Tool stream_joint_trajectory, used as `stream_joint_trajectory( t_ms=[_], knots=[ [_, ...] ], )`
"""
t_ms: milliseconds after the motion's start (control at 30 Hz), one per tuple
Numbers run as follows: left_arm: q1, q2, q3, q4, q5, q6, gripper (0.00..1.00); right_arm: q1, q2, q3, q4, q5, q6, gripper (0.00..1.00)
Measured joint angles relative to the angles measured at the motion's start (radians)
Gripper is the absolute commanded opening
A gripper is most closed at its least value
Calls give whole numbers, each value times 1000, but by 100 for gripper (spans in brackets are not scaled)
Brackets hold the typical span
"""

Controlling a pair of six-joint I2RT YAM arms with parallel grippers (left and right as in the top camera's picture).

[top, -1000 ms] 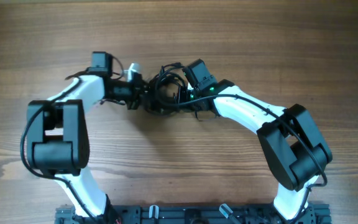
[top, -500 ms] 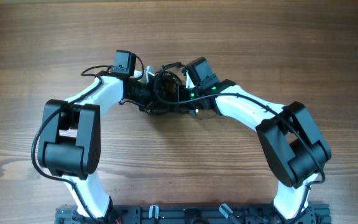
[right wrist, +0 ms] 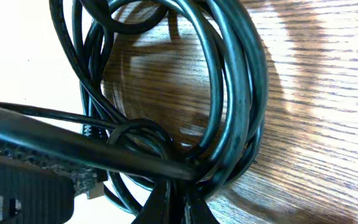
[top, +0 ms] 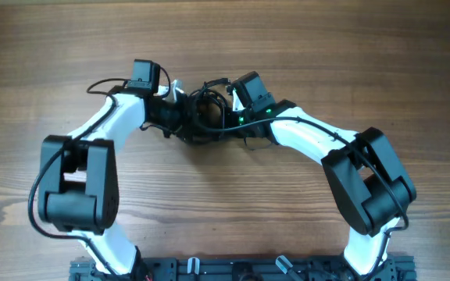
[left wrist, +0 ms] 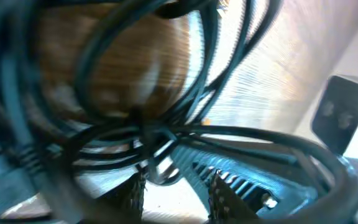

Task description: Untangle cables

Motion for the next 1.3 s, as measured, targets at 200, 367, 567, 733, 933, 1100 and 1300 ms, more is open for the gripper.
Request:
stream_joint_trajectory(
  t_ms=[200,367,567,733,933,1100,1300],
  knots=[
    [-61,-5,2,-46,-216,-118,43,0,0,0,0,0,0,4],
    [-146,-5,2,11,-302,-224,38,0,0,0,-2,2,0,4],
    [-165,-1,2,35,-355,-301,4,0,0,0,-1,3,0,4],
    [-130,0,1,52,-280,-272,4,0,0,0,-9,3,-8,4],
    [145,17,-5,23,175,-35,4,11,0,13,16,-19,-26,4],
    [288,18,-10,-66,365,158,4,16,0,9,-14,-32,-71,4],
    [325,18,-10,-77,397,275,4,8,11,-6,-31,-6,-105,5]
  ],
)
